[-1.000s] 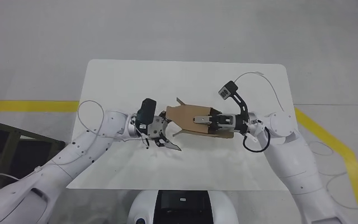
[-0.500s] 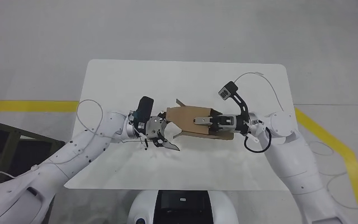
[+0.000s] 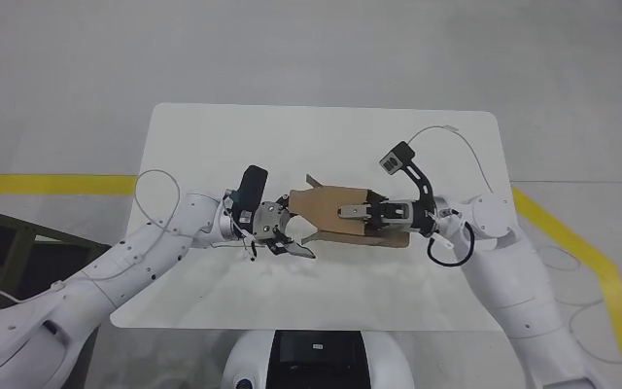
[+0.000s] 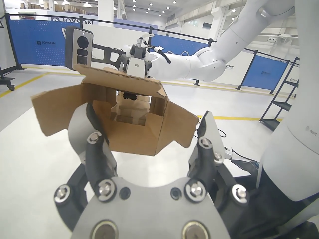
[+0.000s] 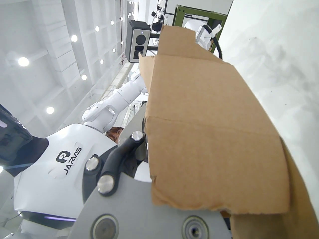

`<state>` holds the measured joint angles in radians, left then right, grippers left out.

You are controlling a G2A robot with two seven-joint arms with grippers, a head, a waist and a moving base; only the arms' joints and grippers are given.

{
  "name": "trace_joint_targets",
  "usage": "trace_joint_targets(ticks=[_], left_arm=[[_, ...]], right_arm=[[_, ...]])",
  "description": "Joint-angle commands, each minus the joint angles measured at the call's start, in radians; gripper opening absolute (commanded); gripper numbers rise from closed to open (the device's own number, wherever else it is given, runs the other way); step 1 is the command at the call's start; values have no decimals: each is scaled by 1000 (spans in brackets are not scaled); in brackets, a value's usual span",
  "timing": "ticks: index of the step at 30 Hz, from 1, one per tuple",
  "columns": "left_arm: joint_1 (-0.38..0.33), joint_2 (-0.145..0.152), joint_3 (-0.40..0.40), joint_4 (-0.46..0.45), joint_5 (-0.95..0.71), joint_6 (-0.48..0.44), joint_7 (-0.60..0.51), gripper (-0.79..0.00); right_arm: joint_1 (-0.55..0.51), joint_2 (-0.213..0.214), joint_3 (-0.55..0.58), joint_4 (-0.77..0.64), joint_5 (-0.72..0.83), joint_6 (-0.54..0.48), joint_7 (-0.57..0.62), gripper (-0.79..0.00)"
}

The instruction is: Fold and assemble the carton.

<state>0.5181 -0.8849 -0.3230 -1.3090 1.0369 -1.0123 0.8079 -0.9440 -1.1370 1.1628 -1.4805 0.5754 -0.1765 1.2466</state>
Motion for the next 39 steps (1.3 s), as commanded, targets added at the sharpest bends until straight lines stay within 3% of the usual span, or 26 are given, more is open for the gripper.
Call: trace_joint_targets(ticks=[1,5,10,17,29,39], left_arm=[[-5,2,8,0,-7,0,0,-99],[-11,6,20,-1,-18,0,0,-175],[-18,10,34,-3,-35,0,0,-154],[-24,14,58,-9,-78,0,0,-185],[-47,12,98,6,-137,0,0,-299],[-57,10,113,15,-176,0,0,-262]], right_arm=[[0,1,1,0,3,0,2,-785],[-1,2,3,-1,9,0,6,-785],[-2,3,3,-4,15,0,13,-785],[-3,4,0,-11,22,-1,21,-785],[-3,6,-2,-22,38,-4,43,-785],[-2,7,-3,-22,42,-4,49,-785]])
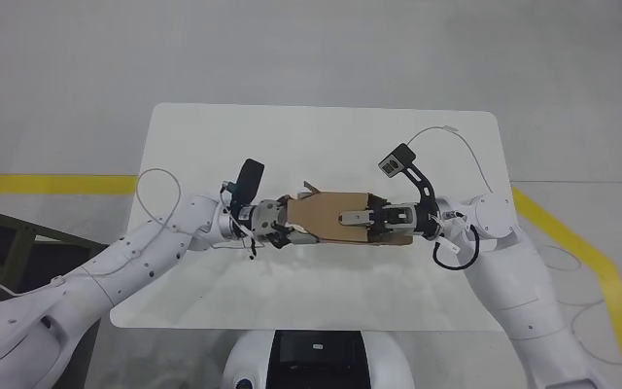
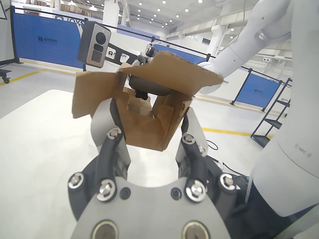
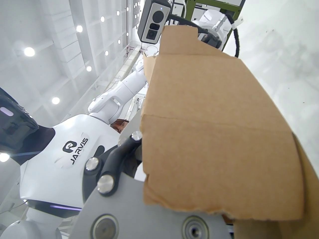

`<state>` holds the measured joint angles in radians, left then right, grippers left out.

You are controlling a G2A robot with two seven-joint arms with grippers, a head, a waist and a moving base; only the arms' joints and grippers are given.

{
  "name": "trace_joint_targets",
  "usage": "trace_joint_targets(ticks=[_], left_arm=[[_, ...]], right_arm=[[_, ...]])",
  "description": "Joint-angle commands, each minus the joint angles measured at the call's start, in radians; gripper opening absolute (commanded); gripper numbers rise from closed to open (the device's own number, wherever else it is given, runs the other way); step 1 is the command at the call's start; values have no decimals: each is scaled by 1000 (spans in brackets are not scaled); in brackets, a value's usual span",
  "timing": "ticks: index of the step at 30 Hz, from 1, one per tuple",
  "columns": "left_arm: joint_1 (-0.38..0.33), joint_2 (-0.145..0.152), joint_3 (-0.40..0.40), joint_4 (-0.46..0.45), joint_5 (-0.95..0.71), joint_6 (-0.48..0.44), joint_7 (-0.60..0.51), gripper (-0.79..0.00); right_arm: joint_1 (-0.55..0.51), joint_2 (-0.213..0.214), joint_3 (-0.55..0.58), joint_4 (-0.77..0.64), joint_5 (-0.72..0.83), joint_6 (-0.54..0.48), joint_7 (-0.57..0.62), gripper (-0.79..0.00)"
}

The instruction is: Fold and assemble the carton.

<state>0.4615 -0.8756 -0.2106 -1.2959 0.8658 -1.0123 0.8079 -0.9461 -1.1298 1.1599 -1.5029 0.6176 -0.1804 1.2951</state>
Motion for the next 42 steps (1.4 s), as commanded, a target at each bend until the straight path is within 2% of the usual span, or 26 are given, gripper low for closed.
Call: trace_joint_targets(ticks=[1,7,12,23,36,42], left_arm=[[0,1,0,3,-11,0,0,-262],[1,3,-1,13,-27,0,0,-280],[1,0,-7,22,-32,0,0,-394],[-5,3,-20,3,14,0,0,-403],[49,13,-108,-24,108,0,0,-403],[65,10,-139,-28,126,0,0,-437]], right_arm=[[0,0,0,1,1,0,-2,-785],[0,1,-2,0,1,1,-1,-785],[1,1,-4,-2,-4,0,-8,-785],[-1,2,-7,-5,-13,-1,-25,-785],[-9,5,-2,-12,-23,-4,-55,-785],[-8,4,-5,-14,-27,-6,-63,-785]])
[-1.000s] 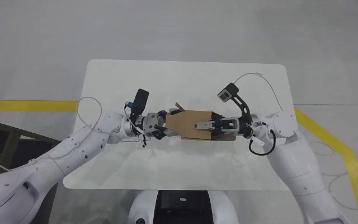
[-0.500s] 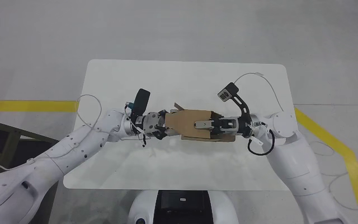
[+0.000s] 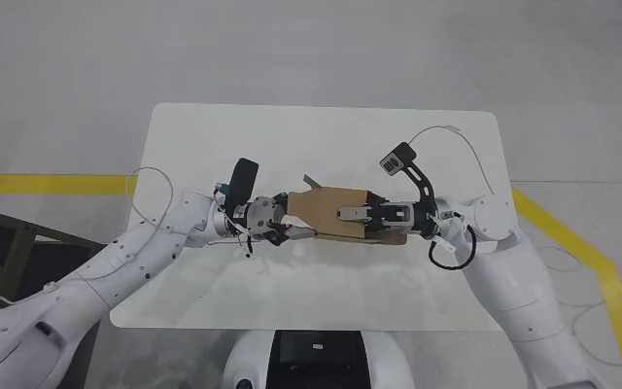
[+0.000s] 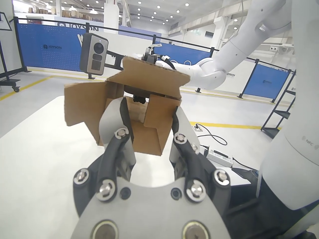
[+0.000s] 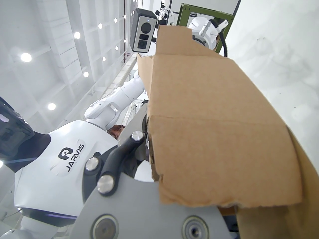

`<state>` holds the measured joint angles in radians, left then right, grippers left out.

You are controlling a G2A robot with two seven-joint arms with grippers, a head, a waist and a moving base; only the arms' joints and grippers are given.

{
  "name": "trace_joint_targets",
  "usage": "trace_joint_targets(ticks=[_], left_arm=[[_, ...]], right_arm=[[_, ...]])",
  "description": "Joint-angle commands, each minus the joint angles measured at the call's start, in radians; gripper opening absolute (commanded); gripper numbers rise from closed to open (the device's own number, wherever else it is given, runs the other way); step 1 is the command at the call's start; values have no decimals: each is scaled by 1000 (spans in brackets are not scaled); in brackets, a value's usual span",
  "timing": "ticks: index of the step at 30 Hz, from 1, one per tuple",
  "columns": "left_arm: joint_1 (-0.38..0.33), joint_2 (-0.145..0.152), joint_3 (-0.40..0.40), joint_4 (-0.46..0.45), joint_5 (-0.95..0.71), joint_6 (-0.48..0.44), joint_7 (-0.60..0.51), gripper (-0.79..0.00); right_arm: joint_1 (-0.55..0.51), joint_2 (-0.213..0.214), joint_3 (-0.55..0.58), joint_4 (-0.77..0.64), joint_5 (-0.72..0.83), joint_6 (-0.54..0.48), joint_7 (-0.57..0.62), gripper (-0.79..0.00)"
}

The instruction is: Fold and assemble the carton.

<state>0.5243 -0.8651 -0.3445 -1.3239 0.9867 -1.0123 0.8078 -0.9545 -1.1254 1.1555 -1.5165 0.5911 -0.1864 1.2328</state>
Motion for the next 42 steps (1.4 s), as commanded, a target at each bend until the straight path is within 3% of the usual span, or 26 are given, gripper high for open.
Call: trace_joint_targets(ticks=[1,24,33,42], left_arm=[[5,-2,-9,1,10,0,0,-437],[68,-22,-119,3,50,0,-44,-536],[97,-28,-163,-19,59,0,-70,-533],[139,-19,-220,28,41,0,-61,-526]], right_arm=[[0,0,0,0,-2,0,-1,-785],[0,1,-3,4,3,1,-8,-785],[3,1,-7,9,4,0,-7,-785],[-1,3,3,14,15,-3,-4,-785]])
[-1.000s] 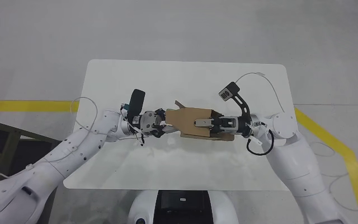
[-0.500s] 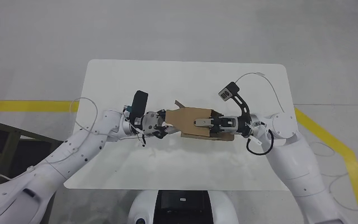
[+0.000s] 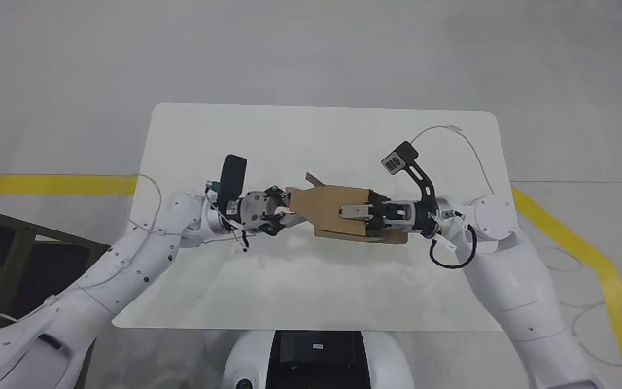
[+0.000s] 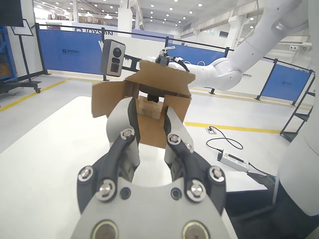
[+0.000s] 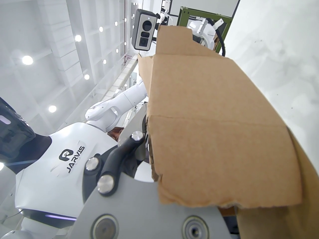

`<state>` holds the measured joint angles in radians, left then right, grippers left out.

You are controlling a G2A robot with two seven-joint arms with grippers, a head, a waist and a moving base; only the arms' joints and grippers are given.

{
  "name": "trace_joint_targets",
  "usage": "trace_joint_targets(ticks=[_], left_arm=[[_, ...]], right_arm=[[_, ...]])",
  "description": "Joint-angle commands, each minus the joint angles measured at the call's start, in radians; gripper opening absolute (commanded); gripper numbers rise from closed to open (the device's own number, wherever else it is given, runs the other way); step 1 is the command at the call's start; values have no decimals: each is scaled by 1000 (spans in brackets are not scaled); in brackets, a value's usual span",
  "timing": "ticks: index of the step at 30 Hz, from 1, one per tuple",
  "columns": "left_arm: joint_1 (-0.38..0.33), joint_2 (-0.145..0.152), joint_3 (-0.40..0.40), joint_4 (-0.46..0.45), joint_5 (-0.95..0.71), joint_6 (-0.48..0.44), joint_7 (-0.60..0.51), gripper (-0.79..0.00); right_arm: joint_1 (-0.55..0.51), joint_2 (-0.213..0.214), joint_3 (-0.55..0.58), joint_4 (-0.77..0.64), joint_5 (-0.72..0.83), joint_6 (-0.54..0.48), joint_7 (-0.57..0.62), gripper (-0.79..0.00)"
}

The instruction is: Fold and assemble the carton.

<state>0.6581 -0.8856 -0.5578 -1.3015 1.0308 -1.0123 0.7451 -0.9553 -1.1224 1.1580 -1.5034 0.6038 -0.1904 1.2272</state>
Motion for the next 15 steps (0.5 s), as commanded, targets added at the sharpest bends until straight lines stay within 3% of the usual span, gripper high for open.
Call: trace_joint_targets(ticks=[1,7,10,11,13,14,15], left_arm=[[9,3,-14,12,-5,0,1,-523],[29,6,-64,58,-33,0,0,-499],[35,3,-88,81,-56,6,-13,-449],[37,1,-94,89,-67,8,-20,-403],[40,-5,-104,103,-97,14,-37,-172],[39,-8,-107,109,-113,12,-52,0],[37,-12,-108,115,-129,8,-72,0]], right_arm=[[-1,0,1,1,3,1,3,-785],[-1,2,2,7,4,11,12,-785],[0,2,-2,9,1,17,22,-785],[0,2,-3,8,1,18,24,-785],[1,2,-8,7,0,20,30,-785],[2,2,-11,6,-1,21,34,-785],[4,1,-13,5,-2,20,37,-785]])
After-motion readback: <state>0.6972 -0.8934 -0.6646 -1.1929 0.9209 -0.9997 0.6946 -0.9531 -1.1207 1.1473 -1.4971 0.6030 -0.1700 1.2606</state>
